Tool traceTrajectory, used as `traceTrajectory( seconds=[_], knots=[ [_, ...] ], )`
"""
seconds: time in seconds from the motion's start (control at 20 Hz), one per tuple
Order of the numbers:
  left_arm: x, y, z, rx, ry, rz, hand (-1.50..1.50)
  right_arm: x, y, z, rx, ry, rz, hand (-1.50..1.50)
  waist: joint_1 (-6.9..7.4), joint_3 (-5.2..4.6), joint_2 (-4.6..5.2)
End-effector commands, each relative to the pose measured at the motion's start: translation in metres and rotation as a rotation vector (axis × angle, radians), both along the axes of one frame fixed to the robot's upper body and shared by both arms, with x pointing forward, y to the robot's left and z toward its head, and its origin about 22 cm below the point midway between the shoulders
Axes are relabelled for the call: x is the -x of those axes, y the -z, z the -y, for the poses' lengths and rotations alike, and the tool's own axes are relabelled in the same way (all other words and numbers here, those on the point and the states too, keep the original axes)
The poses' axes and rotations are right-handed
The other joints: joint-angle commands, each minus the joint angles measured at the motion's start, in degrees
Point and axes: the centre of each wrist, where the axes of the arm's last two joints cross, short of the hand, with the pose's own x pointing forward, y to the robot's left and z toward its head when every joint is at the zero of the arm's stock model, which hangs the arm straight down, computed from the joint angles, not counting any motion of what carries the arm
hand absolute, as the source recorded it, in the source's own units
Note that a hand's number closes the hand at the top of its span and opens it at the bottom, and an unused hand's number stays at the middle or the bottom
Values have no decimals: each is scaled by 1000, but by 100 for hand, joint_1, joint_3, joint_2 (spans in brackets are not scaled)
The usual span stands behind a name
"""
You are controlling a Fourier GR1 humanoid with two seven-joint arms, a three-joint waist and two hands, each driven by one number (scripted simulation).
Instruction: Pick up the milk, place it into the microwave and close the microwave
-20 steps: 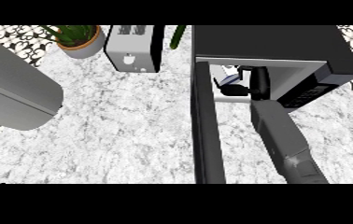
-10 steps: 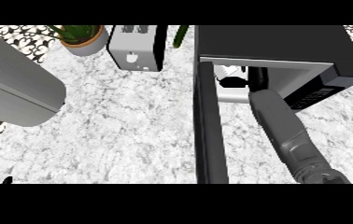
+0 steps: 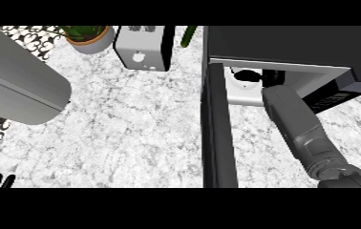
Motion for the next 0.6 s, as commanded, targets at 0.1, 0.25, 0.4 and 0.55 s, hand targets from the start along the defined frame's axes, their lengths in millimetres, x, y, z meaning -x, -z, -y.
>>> traceTrajectory(
  seconds=[0.1, 0.25, 0.4, 0.55],
  knots=[
    [-7, 3, 0, -10, 24, 4, -150, 0, -1, 22, 15, 102, -11, 150, 92, 6, 58],
    [-20, 1, -8, -6, 18, 8, -150, 0, -4, 29, 23, 115, -14, 150, 90, 10, 113],
    [-18, 1, -9, -15, 20, -3, -150, 2, -1, 35, 36, 110, -12, 150, 131, 14, 105],
    [-21, 4, -2, 10, 22, -6, -150, 5, -1, 53, 34, 170, -58, 150, 159, 12, 118]
  ],
)
